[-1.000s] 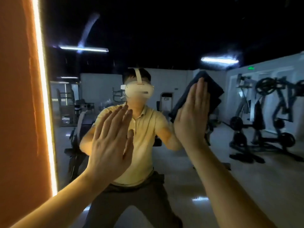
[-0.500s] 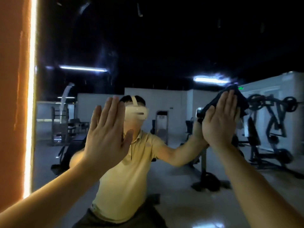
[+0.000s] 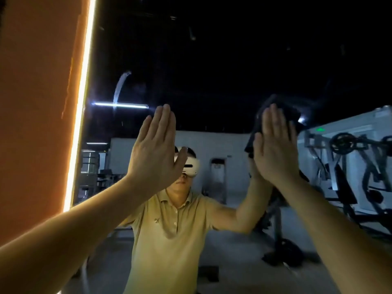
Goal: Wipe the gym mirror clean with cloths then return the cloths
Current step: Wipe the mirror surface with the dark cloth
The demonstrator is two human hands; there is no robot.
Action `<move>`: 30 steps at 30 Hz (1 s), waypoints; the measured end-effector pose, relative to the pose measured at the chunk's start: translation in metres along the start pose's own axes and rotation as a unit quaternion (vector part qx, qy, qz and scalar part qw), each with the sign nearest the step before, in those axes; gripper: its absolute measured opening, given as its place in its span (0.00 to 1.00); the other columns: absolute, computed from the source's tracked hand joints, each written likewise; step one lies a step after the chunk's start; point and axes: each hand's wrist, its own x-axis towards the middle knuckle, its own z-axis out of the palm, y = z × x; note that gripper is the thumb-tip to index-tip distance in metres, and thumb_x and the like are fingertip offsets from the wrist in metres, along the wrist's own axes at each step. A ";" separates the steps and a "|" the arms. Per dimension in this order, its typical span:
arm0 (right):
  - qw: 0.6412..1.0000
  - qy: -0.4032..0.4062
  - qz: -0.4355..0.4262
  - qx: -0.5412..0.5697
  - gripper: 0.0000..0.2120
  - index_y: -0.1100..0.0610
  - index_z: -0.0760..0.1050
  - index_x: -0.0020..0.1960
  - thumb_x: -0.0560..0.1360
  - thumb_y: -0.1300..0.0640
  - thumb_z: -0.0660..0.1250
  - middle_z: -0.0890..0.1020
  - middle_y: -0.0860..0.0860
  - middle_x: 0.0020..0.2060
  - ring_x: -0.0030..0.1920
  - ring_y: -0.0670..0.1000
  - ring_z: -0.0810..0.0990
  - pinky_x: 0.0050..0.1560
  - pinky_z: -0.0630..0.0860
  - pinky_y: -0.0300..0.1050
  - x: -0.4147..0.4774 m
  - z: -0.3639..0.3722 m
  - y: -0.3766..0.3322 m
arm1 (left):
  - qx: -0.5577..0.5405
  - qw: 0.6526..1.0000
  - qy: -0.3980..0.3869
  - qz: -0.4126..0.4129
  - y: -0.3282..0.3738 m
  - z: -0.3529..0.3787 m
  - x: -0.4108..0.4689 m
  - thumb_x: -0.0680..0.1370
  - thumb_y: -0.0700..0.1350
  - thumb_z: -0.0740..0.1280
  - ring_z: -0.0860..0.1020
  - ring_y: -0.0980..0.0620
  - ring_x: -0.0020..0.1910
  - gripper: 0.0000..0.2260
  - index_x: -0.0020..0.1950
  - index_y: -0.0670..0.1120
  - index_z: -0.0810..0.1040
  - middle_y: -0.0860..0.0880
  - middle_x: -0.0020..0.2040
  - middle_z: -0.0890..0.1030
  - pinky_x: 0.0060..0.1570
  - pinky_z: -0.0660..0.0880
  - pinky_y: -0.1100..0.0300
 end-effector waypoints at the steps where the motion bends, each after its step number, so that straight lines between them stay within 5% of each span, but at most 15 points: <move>1: 0.998 -0.003 0.068 0.016 0.32 0.60 0.44 0.85 0.85 0.47 0.38 0.45 0.56 0.85 0.84 0.54 0.44 0.83 0.44 0.58 0.003 -0.001 0.007 | 0.006 1.000 0.001 0.003 -0.002 0.002 0.000 0.84 0.61 0.47 0.42 0.44 0.85 0.37 0.85 0.37 0.47 0.39 0.86 0.45 0.84 0.44 0.46; 3: 0.990 0.009 0.134 0.048 0.31 0.61 0.43 0.85 0.85 0.48 0.40 0.44 0.56 0.85 0.84 0.55 0.43 0.83 0.43 0.58 0.007 0.000 -0.011 | 0.006 1.000 0.008 0.006 -0.003 0.003 -0.001 0.82 0.62 0.46 0.42 0.44 0.85 0.39 0.85 0.38 0.46 0.40 0.86 0.45 0.84 0.43 0.47; 5: 0.992 0.030 0.104 0.061 0.30 0.60 0.42 0.85 0.86 0.49 0.41 0.44 0.56 0.85 0.84 0.55 0.43 0.83 0.41 0.57 0.001 0.002 -0.050 | -0.003 1.000 0.015 0.010 -0.004 0.002 -0.002 0.81 0.61 0.45 0.43 0.45 0.85 0.38 0.85 0.38 0.46 0.40 0.86 0.46 0.84 0.42 0.47; 10: 0.985 0.023 -0.166 0.047 0.30 0.59 0.48 0.85 0.87 0.47 0.42 0.49 0.55 0.84 0.84 0.53 0.44 0.83 0.42 0.56 -0.054 0.016 -0.123 | -0.056 0.998 0.021 0.018 -0.010 -0.003 -0.002 0.80 0.57 0.43 0.43 0.49 0.85 0.36 0.85 0.39 0.50 0.42 0.86 0.48 0.83 0.39 0.51; 14: 0.950 -0.003 -0.311 0.007 0.29 0.58 0.52 0.85 0.86 0.48 0.48 0.53 0.54 0.84 0.84 0.53 0.48 0.83 0.43 0.55 -0.082 0.019 -0.097 | -0.052 0.998 0.012 0.026 -0.011 -0.006 -0.003 0.78 0.57 0.41 0.43 0.49 0.85 0.38 0.85 0.39 0.49 0.43 0.86 0.48 0.83 0.39 0.50; 16: 0.969 0.001 -0.245 -0.007 0.29 0.57 0.50 0.84 0.86 0.48 0.45 0.53 0.55 0.84 0.84 0.53 0.48 0.83 0.44 0.55 -0.082 0.016 -0.069 | -0.039 0.999 0.009 0.020 -0.010 -0.005 -0.002 0.79 0.56 0.42 0.43 0.49 0.85 0.37 0.85 0.39 0.49 0.43 0.86 0.47 0.83 0.39 0.50; 20: 0.998 0.032 0.047 0.018 0.32 0.62 0.46 0.84 0.84 0.48 0.40 0.49 0.57 0.84 0.84 0.55 0.47 0.83 0.46 0.58 -0.044 0.007 -0.041 | -0.010 1.000 0.011 0.020 -0.010 -0.001 -0.004 0.80 0.56 0.42 0.41 0.49 0.85 0.37 0.85 0.40 0.47 0.43 0.86 0.45 0.83 0.39 0.49; 22: 0.994 0.045 0.089 0.049 0.33 0.63 0.45 0.84 0.84 0.48 0.41 0.48 0.58 0.84 0.84 0.56 0.46 0.83 0.45 0.58 -0.019 0.006 -0.058 | -0.017 1.000 0.016 0.016 -0.010 0.000 -0.004 0.79 0.56 0.42 0.41 0.50 0.85 0.36 0.85 0.40 0.48 0.43 0.86 0.46 0.83 0.38 0.49; 26: 0.993 0.058 -0.078 0.061 0.31 0.60 0.46 0.84 0.85 0.47 0.40 0.48 0.57 0.84 0.84 0.55 0.44 0.84 0.43 0.57 -0.025 0.014 -0.119 | -0.053 0.998 0.020 0.009 -0.010 -0.001 -0.002 0.78 0.55 0.43 0.43 0.52 0.85 0.36 0.85 0.41 0.51 0.45 0.86 0.48 0.82 0.37 0.54; 30: 0.956 0.017 -0.288 0.050 0.30 0.60 0.55 0.83 0.85 0.48 0.48 0.56 0.57 0.83 0.84 0.55 0.51 0.83 0.44 0.56 -0.077 0.025 -0.136 | -0.058 0.998 0.015 0.011 -0.016 -0.009 0.002 0.80 0.54 0.44 0.48 0.53 0.85 0.34 0.85 0.43 0.57 0.47 0.86 0.53 0.81 0.38 0.56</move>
